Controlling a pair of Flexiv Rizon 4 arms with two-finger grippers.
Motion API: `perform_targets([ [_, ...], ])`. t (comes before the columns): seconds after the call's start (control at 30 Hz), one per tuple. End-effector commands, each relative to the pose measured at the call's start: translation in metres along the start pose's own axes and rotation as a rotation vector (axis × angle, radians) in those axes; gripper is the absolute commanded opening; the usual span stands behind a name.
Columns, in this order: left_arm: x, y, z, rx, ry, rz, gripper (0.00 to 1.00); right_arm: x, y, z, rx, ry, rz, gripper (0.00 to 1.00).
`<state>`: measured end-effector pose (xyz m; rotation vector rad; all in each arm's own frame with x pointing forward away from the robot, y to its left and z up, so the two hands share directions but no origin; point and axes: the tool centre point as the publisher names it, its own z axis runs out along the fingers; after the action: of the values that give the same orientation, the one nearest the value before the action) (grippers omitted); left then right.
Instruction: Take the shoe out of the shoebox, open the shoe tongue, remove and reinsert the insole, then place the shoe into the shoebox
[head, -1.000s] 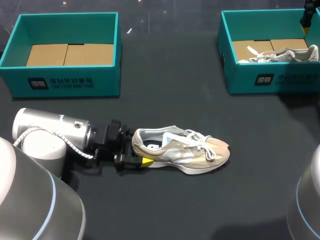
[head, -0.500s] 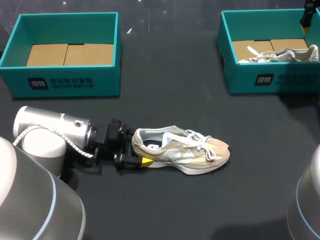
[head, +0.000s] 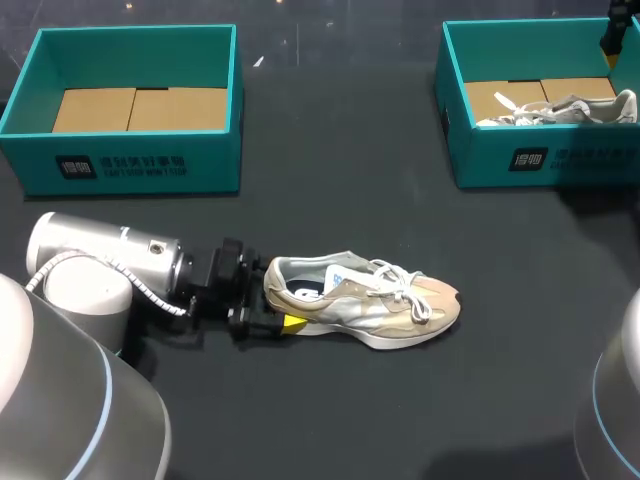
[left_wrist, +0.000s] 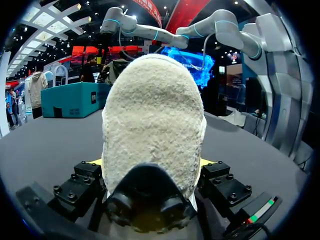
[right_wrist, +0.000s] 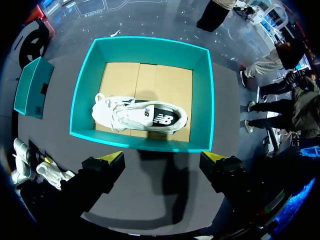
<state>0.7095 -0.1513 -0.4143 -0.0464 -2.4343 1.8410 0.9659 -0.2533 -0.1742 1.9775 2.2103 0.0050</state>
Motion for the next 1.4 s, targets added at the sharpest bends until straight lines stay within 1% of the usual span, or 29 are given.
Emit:
perform_targets([
  [0.03,-0.001,0.003,0.002,-0.001,0.001,0.000,0.00,0.010,-0.003,-0.004,0.035,-0.025,0.061,1.00],
  [0.1,-0.001,0.003,0.002,-0.001,0.001,0.000,0.00,0.021,-0.010,-0.008,0.052,-0.029,0.112,1.00],
  [0.2,-0.001,0.003,0.002,-0.001,0.001,0.000,0.00,0.039,-0.024,-0.013,0.073,-0.070,0.157,1.00],
  [0.37,-0.001,0.003,0.002,-0.001,0.001,0.000,0.00,0.071,-0.050,-0.023,0.051,-0.059,0.218,1.00],
  [0.47,-0.001,0.003,0.002,-0.001,0.001,0.000,0.00,0.093,-0.065,-0.025,0.032,-0.037,0.252,1.00],
  [0.53,-0.001,0.003,0.002,-0.001,0.001,0.000,0.00,0.111,-0.076,-0.027,0.032,-0.039,0.277,1.00],
  [0.6,-0.001,0.003,0.002,-0.001,0.001,0.000,0.00,0.129,-0.086,-0.030,0.022,-0.010,0.289,1.00],
  [0.67,-0.001,0.003,0.002,-0.001,0.001,0.000,0.00,0.144,-0.092,-0.031,0.022,0.040,0.277,1.00],
  [0.7,-0.001,0.003,0.002,-0.001,0.001,0.000,0.00,0.148,-0.092,-0.032,0.029,0.040,0.260,1.00],
  [1.2,-0.001,0.003,0.002,-0.001,0.001,0.000,0.00,0.148,-0.092,-0.032,0.029,0.040,0.260,1.00],
  [1.27,-0.001,0.003,0.002,-0.001,0.001,0.000,0.00,0.158,-0.092,-0.030,0.016,0.057,0.269,1.00],
  [1.3,-0.001,0.003,0.002,-0.001,0.001,0.000,0.00,0.164,-0.093,-0.029,0.021,0.039,0.278,1.00],
  [1.4,-0.002,0.001,0.003,0.006,-0.025,0.006,0.00,0.173,-0.098,-0.027,0.014,0.046,0.288,1.00],
])
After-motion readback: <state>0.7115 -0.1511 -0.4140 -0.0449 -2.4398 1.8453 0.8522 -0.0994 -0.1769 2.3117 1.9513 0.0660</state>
